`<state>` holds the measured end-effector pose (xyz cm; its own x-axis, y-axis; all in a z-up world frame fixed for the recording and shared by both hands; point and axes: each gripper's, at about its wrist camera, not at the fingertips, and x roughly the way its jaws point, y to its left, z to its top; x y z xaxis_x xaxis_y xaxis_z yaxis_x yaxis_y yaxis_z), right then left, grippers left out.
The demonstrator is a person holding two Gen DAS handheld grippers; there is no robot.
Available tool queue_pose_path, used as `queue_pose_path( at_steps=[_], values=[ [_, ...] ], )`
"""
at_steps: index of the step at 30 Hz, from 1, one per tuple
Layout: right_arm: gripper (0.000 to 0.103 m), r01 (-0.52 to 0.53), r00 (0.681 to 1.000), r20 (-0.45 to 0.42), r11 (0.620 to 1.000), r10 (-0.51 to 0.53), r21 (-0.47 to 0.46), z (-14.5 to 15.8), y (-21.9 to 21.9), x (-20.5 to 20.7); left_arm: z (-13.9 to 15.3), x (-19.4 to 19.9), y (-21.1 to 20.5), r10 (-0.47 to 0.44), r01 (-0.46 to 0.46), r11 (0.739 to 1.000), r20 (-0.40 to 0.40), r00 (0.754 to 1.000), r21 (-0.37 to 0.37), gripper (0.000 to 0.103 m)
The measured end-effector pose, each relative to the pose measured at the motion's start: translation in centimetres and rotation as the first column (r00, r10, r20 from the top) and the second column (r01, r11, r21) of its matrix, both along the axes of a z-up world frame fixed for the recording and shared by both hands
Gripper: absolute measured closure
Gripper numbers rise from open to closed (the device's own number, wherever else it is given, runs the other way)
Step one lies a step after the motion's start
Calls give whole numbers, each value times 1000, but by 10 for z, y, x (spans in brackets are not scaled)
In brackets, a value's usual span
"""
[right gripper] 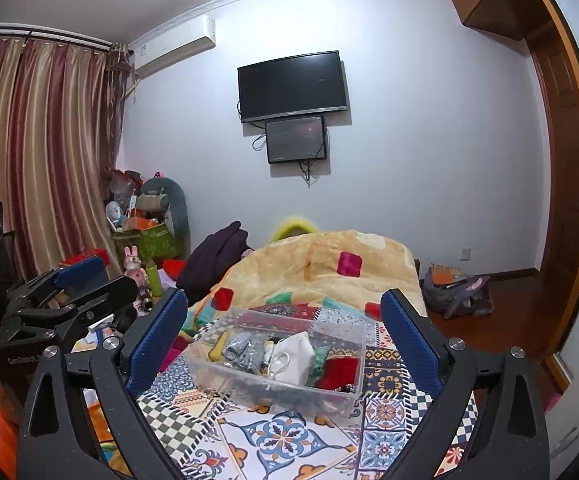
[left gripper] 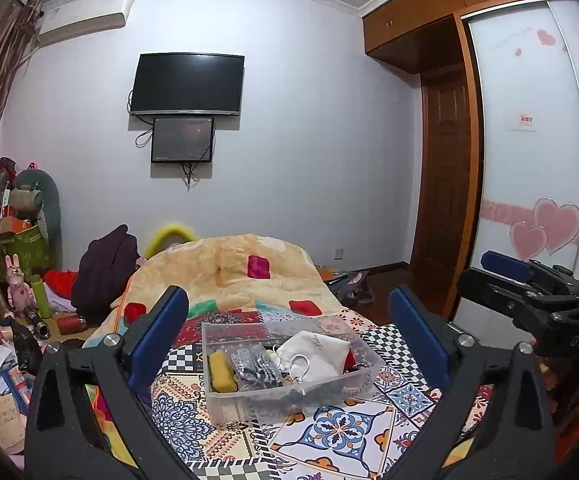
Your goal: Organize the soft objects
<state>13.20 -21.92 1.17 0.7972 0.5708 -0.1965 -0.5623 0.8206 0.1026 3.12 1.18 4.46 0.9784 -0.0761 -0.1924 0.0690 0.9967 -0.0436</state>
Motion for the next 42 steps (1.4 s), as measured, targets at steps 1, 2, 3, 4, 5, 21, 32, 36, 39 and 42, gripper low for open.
queue_pose_path(
  at_steps=[1, 2, 3, 4, 5, 21, 32, 36, 39, 42],
  values=[
    [6, -1, 1000, 1, 1000, 1, -1, 1, 0, -1, 0, 0, 0, -1, 1, 1000, 1, 1000, 0, 1],
    [6, 0, 1000, 1, 1000, 0, -1, 0, 0, -1, 0, 0, 0, -2, 2, 1000, 1, 1000, 0, 1],
    [6, 2, 1000, 3, 1000, -2, -3, 0, -1, -1, 0, 0, -1, -3, 3, 1000, 2, 1000, 0, 1],
    [6, 3, 1000, 4, 1000, -3, -4, 1, 0, -1, 0, -1, -1, -4, 4, 1000, 3, 1000, 1, 1],
    [6, 3, 1000, 5, 1000, -3, -4, 2, -1, -1, 0, -1, -1, -4, 4, 1000, 3, 1000, 3, 1],
    [6, 1, 1000, 4, 1000, -1, 0, 3, -1, -2, -1, -2, -2, -5, 4, 1000, 4, 1000, 4, 0],
    [6, -1, 1000, 0, 1000, 1, -2, 4, 0, -3, 2, -2, 1, -14, 14, 1000, -2, 1000, -6, 0],
    [6, 1, 1000, 4, 1000, -1, -2, 4, 0, -4, 3, -5, 2, -20, 20, 1000, 6, 1000, -9, 0],
    [6, 6, 1000, 12, 1000, -6, -7, 3, 2, -5, 4, -6, 2, -19, 19, 1000, 11, 1000, -12, 0],
    [6, 4, 1000, 13, 1000, -4, -11, 3, 3, -5, 4, -6, 3, -19, 19, 1000, 8, 1000, -10, 0]
  ],
)
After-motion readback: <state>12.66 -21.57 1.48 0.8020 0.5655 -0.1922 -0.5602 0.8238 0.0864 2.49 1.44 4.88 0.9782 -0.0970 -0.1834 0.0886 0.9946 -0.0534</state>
